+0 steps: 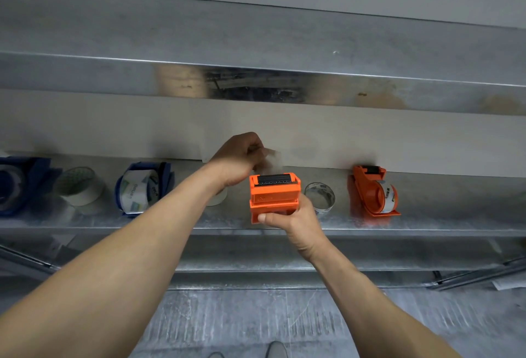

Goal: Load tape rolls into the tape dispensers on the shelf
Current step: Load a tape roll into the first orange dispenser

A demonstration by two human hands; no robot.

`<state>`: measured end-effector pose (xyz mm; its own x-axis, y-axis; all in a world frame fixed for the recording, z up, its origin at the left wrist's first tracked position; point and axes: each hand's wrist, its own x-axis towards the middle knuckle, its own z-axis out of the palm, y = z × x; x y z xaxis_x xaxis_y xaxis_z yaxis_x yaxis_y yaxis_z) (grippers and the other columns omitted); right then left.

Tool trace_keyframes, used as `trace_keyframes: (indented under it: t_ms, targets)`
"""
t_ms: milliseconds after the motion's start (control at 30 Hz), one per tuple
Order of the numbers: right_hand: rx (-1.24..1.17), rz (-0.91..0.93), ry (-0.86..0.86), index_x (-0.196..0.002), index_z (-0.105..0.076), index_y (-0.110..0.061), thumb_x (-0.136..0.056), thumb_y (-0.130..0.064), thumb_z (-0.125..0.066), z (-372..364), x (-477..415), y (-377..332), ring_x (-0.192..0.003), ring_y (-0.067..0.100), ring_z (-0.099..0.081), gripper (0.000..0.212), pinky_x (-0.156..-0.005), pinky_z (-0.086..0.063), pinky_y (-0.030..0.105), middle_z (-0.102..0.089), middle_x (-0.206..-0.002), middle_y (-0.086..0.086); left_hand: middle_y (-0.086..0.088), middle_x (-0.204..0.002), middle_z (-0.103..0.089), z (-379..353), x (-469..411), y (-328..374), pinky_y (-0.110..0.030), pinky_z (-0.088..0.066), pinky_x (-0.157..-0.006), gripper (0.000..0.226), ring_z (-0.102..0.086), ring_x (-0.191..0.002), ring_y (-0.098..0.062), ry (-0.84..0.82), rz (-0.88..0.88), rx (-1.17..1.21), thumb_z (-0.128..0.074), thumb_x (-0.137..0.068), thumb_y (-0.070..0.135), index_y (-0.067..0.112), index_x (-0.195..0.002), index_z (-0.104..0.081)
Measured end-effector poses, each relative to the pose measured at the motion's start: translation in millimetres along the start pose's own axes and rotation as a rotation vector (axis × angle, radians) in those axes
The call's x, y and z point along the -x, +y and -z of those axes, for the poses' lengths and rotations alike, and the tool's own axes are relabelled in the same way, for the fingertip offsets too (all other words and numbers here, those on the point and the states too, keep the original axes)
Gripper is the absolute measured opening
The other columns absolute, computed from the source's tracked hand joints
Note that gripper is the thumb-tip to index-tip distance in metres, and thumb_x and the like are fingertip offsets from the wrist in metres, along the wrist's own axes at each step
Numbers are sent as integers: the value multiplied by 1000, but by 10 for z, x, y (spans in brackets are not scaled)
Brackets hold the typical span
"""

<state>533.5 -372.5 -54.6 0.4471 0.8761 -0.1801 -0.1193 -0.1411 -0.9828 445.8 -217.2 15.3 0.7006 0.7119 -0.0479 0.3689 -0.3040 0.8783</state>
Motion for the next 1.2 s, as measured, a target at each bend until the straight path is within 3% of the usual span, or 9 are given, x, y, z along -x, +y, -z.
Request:
trace_keyframes:
  t_ms: [133, 233, 333, 467, 667, 800, 967, 1067, 1200]
  targets:
    - [30, -8, 26, -110, -68, -7, -55, -19, -85, 29, -68, -9, -91, 18, -74, 59, -82, -58, 33, -78, -97, 8, -8, -75, -75, 97, 36, 146, -41, -58, -81, 14, -74, -74, -17, 50, -80, 86, -54, -95, 9, 10, -81, -56]
    - [40, 15, 31, -110, -67, -8, -55, -17, -85, 45, -98, -59, -89, 14, -74, 58, -80, -57, 25, -78, -95, 5, -14, -73, -74, 162, 92, 221, -39, -58, -75, 17, -75, -72, -27, 68, -119, 202, -52, -96, 4, 8, -79, -52]
    - [25, 36, 30, -111, -66, -9, -55, -16, -86, 36, -83, -63, -92, 18, -74, 61, -80, -57, 27, -78, -98, 7, -25, -80, -72, 199, 171, 287, -27, -55, -70, 19, -74, -77, -32, 29, -178, 325, -49, -95, -3, 3, -77, -50]
    - [2, 66, 32, -107, -65, -15, -55, -11, -84, 24, -53, -58, -89, 14, -74, 56, -74, -57, 23, -78, -93, 3, -34, -82, -68, 252, 249, 336, -36, -55, -73, 18, -71, -80, -45, -64, -249, 482, -45, -94, -8, -1, -78, -50]
    - [-14, 113, 25, -108, -64, -10, -56, -5, -83, -5, -12, -85, -85, 13, -73, 55, -72, -56, 22, -77, -88, 1, -27, -76, -69, 277, 305, 421, -45, -57, -73, 19, -69, -74, -46, -137, -228, 540, -44, -94, -10, 0, -80, -50]
    - [-19, 135, 21, -104, -64, -15, -56, -4, -83, -22, 13, -70, -84, 11, -73, 53, -73, -56, 21, -77, -87, -1, -28, -80, -69, 261, 332, 480, -51, -59, -74, 16, -68, -77, -53, -164, -212, 522, -45, -95, -9, 0, -83, -51]
    - [-22, 141, 42, -109, -64, -10, -56, -6, -86, -36, 12, -42, -88, 16, -74, 58, -75, -57, 25, -77, -92, 5, -21, -83, -72, 242, 356, 540, -67, -50, -82, 14, -70, -78, -49, -192, -154, 443, -47, -97, -3, 4, -85, -49]
    - [-5, 133, 43, -113, -63, -8, -57, -12, -89, -50, 4, -26, -94, 22, -73, 62, -80, -58, 30, -76, -98, 8, -18, -84, -73, 208, 359, 597, -64, -52, -79, 16, -72, -77, -45, -193, -129, 399, -46, -98, 0, 9, -85, -49]
    - [-24, 142, 51, -109, -63, -6, -52, -15, -89, -69, 19, -65, -85, 15, -73, 63, -73, -56, 23, -77, -91, 5, -21, -93, -74, 181, 354, 654, -49, -55, -73, 13, -72, -79, -44, -196, -100, 388, -46, -100, 5, 9, -88, -48]
